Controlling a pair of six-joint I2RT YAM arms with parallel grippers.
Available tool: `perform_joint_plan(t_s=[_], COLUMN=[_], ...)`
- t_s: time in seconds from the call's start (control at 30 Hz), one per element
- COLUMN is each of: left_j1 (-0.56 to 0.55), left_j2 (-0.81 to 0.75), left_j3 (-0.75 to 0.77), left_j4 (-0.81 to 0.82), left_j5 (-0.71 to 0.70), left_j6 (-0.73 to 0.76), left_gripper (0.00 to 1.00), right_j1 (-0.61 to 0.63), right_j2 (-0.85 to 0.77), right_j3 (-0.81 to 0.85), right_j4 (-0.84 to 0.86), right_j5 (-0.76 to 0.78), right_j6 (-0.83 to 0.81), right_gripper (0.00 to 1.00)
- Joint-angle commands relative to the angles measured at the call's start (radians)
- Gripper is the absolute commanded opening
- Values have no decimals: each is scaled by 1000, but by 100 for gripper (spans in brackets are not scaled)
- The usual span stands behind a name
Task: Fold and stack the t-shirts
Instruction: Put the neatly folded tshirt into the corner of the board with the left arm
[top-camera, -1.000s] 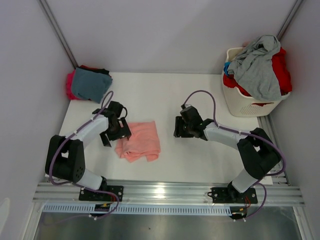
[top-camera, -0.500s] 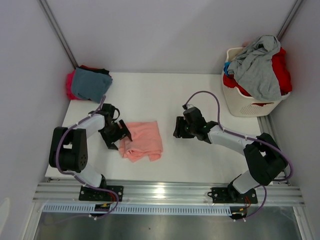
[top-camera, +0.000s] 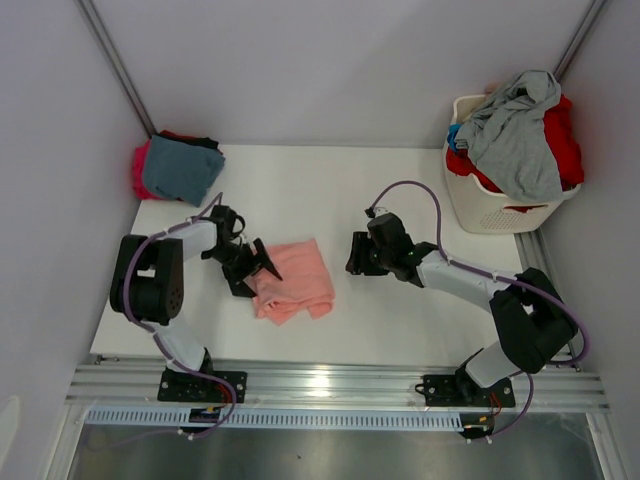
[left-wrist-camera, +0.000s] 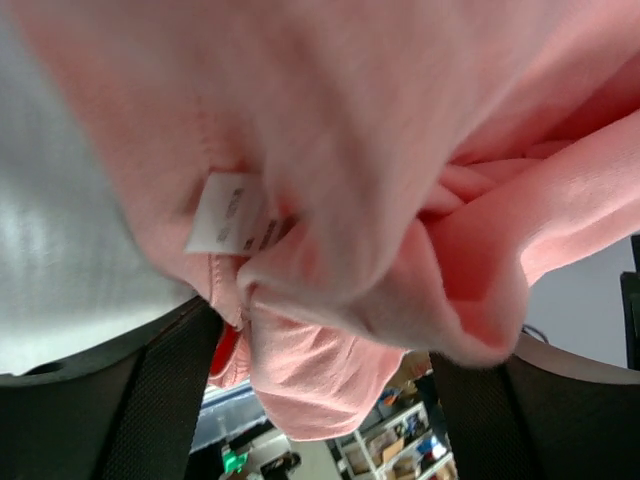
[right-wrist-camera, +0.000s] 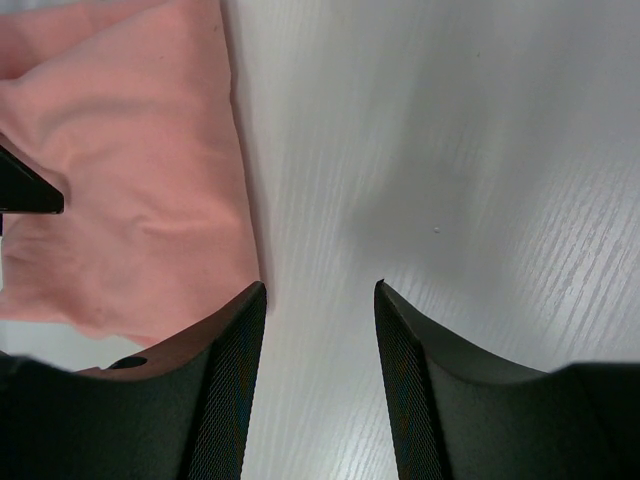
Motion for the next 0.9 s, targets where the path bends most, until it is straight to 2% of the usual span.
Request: perform_joint_plan(t_s=[0.0,0.07,0.13,0.17,0.23,0.27,0.4,0.47,0.5,0.73,0.87], left_j1=[-42,-68,-83,-91,-92,-92,-112,-126,-129,-140,-138], left_j2=[78,96,112,115,129,135,155,156,158,57,14], left_j3=[51,74,94,91,92,92,112,115,117,124,250], left_j4=[7,-10,-9,0,26,31,20,25,28,62,-9], left_j5=[27,9,-5,-1,41,48,9,-11,-13,-94,-230], left_j6=[53,58,58,53,49,43,39,36,33,19,53], left_gripper=[83,80,72,57,35,20,15,3,1,1,0], right_j1=[1,-5,-9,-12,-13,-13,-19,-22,-22,-24,-22], right_j2=[13,19,17,16,7,2,-29,-51,-58,-108,-162], right_j3=[45,58,61,61,58,55,39,29,27,12,-26], right_j4=[-7,-20,-22,-22,-25,-27,-27,-22,-22,-28,2], right_j5=[9,20,21,18,15,15,20,15,12,18,23], right_j6=[8,8,12,15,17,17,9,8,8,0,18], right_gripper=[52,52,51,51,51,51,51,51,51,51,50])
